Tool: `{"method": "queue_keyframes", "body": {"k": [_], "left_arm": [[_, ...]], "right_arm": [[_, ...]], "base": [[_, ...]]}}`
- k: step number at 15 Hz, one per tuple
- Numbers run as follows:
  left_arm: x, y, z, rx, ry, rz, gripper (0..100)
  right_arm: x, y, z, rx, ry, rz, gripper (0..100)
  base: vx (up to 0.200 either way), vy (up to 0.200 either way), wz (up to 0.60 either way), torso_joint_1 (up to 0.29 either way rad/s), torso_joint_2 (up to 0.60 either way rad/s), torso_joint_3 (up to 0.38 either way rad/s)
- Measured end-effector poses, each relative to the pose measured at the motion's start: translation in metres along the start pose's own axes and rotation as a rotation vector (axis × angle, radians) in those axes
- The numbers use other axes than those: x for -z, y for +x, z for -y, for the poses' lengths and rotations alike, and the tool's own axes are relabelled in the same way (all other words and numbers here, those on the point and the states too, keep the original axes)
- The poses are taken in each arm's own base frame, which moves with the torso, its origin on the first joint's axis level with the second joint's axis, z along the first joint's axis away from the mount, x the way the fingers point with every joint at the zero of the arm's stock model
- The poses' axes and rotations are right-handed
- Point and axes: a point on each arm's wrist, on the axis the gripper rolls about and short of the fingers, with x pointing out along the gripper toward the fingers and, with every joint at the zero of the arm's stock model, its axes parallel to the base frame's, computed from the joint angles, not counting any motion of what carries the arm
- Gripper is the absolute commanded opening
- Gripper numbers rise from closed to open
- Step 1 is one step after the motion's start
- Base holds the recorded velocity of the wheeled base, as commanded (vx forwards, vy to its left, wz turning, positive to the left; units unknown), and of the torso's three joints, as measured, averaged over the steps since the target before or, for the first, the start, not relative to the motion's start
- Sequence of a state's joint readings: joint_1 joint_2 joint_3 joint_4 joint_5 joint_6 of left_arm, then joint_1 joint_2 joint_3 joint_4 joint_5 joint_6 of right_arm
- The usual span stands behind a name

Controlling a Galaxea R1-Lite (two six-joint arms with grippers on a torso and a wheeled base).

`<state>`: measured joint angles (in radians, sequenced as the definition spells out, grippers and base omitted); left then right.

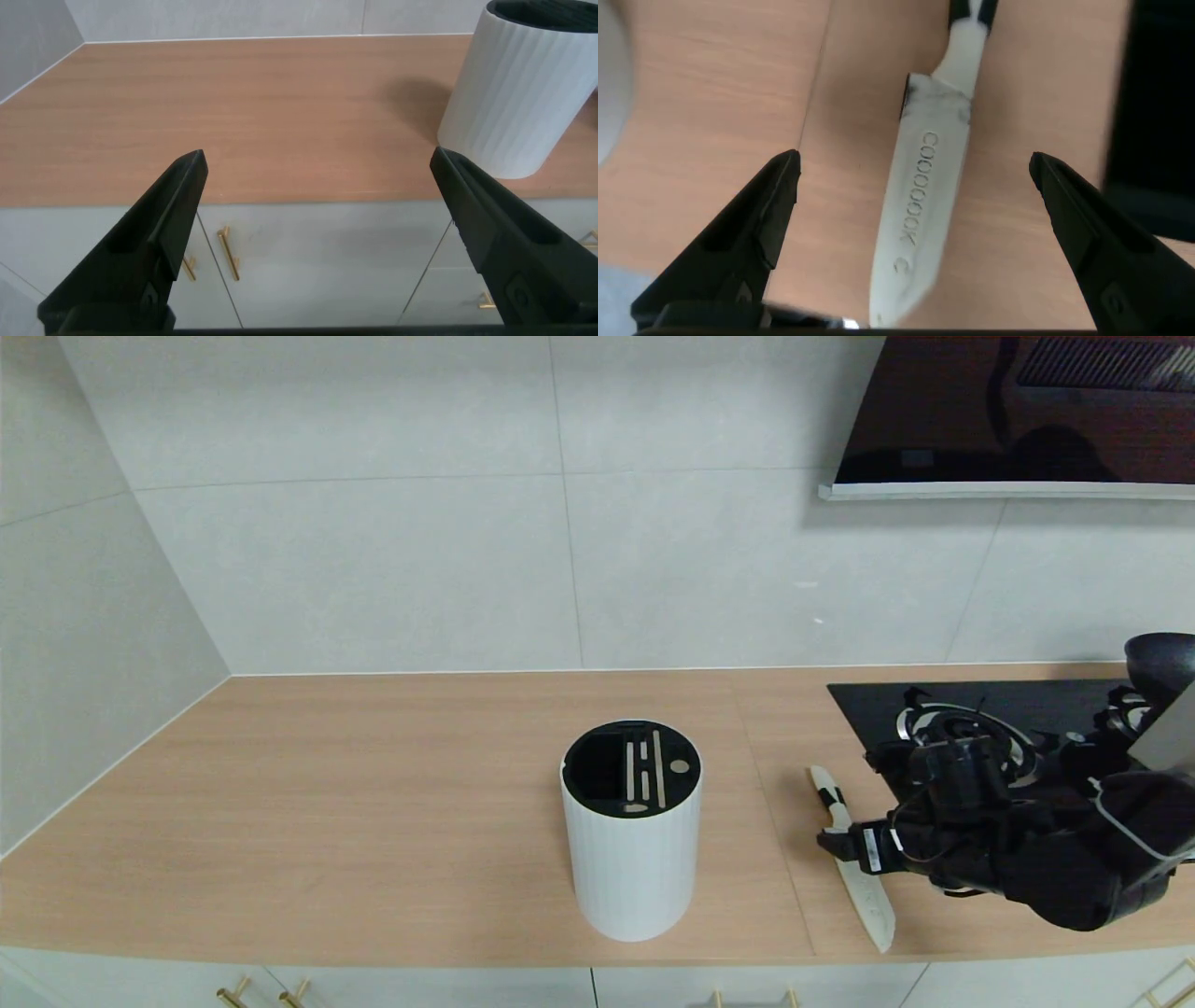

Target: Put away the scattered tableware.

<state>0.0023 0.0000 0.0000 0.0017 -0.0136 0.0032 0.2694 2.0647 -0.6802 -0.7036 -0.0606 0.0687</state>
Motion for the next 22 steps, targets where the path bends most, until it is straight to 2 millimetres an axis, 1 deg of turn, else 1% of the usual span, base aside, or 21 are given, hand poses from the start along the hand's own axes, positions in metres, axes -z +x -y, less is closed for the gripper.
{"method": "queue_keyframes", "body": {"k": [4, 9, 22], "left_arm": [[0.000, 0.000, 0.000, 0.001, 0.000, 0.000, 100], [0.000, 0.000, 0.000, 0.000, 0.000, 0.000, 100], [0.000, 0.000, 0.000, 0.001, 0.000, 0.000, 100]], "right_arm": [[0.007, 0.024, 0.000, 0.043, 0.042, 0.000, 100], [0.010, 0.040, 0.000, 0.088, 0.067, -0.009, 100], [0.016, 0.056, -0.001, 0.106, 0.067, -0.027, 100]], "base": [[0.000, 0.000, 0.00, 0.000, 0.00, 0.000], [0.000, 0.000, 0.00, 0.000, 0.00, 0.000], [0.000, 0.000, 0.00, 0.000, 0.00, 0.000]]}}
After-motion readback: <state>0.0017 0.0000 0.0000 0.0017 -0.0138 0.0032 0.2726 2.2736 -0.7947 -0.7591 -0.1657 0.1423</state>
